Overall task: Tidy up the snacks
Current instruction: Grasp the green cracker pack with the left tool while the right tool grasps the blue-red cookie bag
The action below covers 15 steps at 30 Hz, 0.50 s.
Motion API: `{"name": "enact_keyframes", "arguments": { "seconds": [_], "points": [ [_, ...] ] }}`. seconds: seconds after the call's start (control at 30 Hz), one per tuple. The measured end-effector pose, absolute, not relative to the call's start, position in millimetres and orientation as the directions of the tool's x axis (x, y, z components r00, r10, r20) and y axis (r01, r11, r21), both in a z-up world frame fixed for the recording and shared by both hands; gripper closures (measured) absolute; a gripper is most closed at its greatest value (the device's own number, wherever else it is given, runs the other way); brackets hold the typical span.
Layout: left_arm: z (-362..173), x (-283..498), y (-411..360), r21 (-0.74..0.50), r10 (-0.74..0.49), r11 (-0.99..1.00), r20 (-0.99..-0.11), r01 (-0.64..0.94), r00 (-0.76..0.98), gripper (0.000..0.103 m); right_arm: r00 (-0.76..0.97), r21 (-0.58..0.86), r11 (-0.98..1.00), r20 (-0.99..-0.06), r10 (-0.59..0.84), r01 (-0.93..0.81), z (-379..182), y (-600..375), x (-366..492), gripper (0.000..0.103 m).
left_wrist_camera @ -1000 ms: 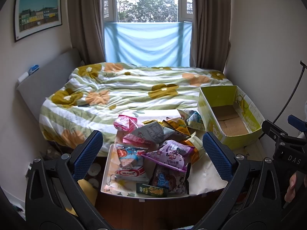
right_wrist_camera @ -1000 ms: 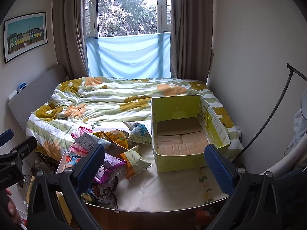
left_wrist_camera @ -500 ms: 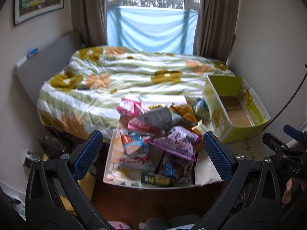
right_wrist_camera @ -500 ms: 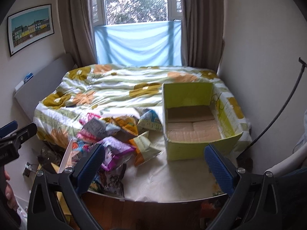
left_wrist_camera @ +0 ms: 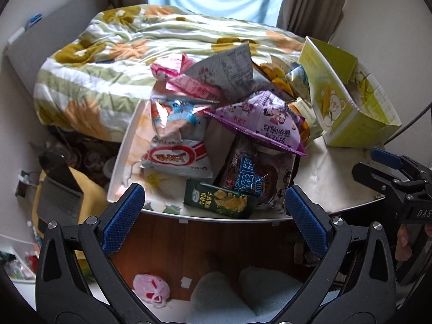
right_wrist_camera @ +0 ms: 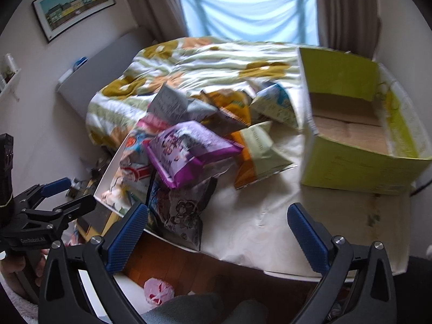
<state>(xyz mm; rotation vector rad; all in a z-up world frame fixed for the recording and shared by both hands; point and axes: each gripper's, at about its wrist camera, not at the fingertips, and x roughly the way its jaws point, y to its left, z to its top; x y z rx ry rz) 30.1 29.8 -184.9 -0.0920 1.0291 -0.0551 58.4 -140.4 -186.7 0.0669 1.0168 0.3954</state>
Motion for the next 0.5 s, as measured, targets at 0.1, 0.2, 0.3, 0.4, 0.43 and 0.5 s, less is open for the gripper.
{"name": "enact_keyframes", "arguments": {
  "seconds": [0.1,0.2,0.3,0.4,0.43,0.5],
  "points": [
    [-207,39,23,-0.099,-0.093,0.995,-0.867,0.014,0.489,0.001,0.399,0.291,0.895,-0.817,0.417,-0.339,-207,-135,70,0.000],
    [-229,45,16,-0.084,-0.095,0.995,-0.884,0.045,0.458,0.001,0.353,0.319,0.870,-0.819,0.453,-0.377,-226,-128,83,0.000],
    [-247,50,12,-0.072,-0.101,0.994,-0.894,0.082,0.437,0.001,0.312,0.358,0.844,-0.813,0.492,-0.399,-242,-121,94,0.000],
    [-263,56,10,-0.065,-0.102,0.992,-0.907,0.105,0.409,0.001,0.278,0.383,0.825,-0.810,0.516,-0.416,-256,-114,102,0.000],
    [-268,58,11,-0.064,-0.104,0.992,-0.911,0.113,0.398,0.001,0.266,0.393,0.817,-0.808,0.525,-0.422,-260,-111,104,0.000],
    [-275,61,10,-0.065,-0.111,0.989,-0.918,0.132,0.381,0.001,0.251,0.410,0.805,-0.802,0.542,-0.428,-269,-108,107,0.000]
  ]
}}
